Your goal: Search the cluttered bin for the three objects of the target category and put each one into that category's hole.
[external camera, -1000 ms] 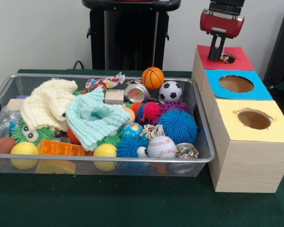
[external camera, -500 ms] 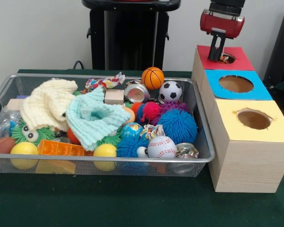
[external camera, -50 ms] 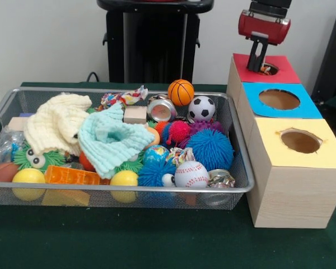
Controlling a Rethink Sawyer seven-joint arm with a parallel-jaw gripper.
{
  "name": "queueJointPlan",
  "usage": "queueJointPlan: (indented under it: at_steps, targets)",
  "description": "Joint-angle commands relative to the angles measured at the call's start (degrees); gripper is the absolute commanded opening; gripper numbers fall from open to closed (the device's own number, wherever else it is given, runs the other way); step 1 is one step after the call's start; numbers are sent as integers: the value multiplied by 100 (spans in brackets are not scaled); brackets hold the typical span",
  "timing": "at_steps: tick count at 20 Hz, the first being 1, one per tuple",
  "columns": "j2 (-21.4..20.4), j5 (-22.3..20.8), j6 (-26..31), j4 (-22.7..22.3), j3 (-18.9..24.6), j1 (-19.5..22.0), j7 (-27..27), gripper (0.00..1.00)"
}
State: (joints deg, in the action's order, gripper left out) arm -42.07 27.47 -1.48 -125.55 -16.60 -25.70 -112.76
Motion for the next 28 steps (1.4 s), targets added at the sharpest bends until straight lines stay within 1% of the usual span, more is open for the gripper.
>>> queueJointPlan:
  at_steps: [1,2,3,4,5,7,8,9,12,14,15,17,19,20,28]
  targets:
    - [420,370,704,226,249,-165,-1330,0]
    - [417,389,878,288,109,-252,-1309,0]
    - [412,371,1273,463,-206,-482,-1279,0]
    - [379,266,1859,728,-611,-699,-1282,0]
    - [325,129,2386,973,-898,-815,-1316,0]
    - [302,7,2872,1223,-1124,-928,-1408,0]
    - [312,72,2748,1164,-1037,-925,-1473,0]
    - [330,198,2391,1009,-836,-866,-1494,0]
    - [434,410,1170,437,14,-470,-1463,0]
    - [550,332,308,124,602,-61,-1571,0]
    - [680,205,-159,43,873,158,-1714,0]
    - [997,-104,-901,76,1137,396,-1964,0]
    - [1235,-281,-1305,206,1188,455,-2024,0]
    - [1300,-333,-1415,231,1239,502,-2046,0]
    - [1472,-534,-1844,290,1393,678,-2225,0]
